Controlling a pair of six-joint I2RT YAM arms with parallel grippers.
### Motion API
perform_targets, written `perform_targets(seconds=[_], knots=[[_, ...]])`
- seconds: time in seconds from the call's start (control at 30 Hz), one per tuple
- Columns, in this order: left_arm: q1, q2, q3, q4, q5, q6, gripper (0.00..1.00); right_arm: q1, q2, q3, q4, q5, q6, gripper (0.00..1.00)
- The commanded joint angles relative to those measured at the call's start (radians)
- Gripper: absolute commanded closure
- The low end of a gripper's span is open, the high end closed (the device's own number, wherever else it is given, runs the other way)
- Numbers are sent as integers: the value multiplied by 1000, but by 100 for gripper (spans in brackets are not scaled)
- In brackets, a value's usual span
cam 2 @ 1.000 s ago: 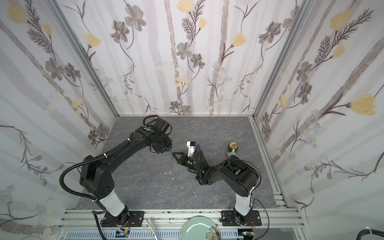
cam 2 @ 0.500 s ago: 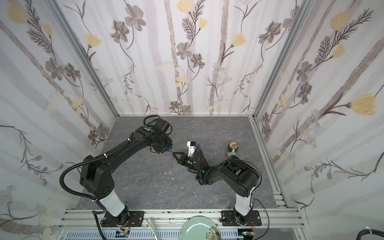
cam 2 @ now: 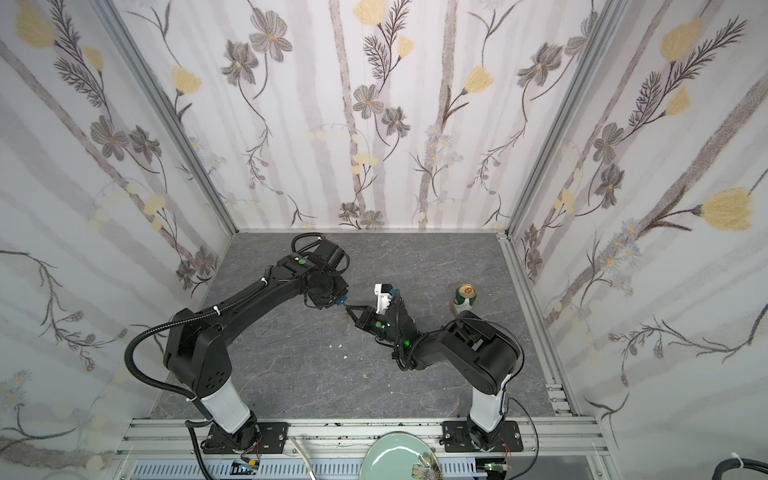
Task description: Unlock with the key
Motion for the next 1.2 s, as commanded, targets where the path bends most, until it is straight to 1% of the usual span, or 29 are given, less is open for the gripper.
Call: perform_targets(seconds=[0.0, 0.5, 1.17], knots=[[-8, 5, -1, 6, 64, -8, 79, 1, -12, 3, 38, 13, -6, 100], [-9, 0, -1, 5, 58, -9, 79, 2, -17, -5, 42, 17, -6, 100], [-37, -3, -16, 39, 101, -29, 81, 1, -16, 0, 61, 20, -5, 100]])
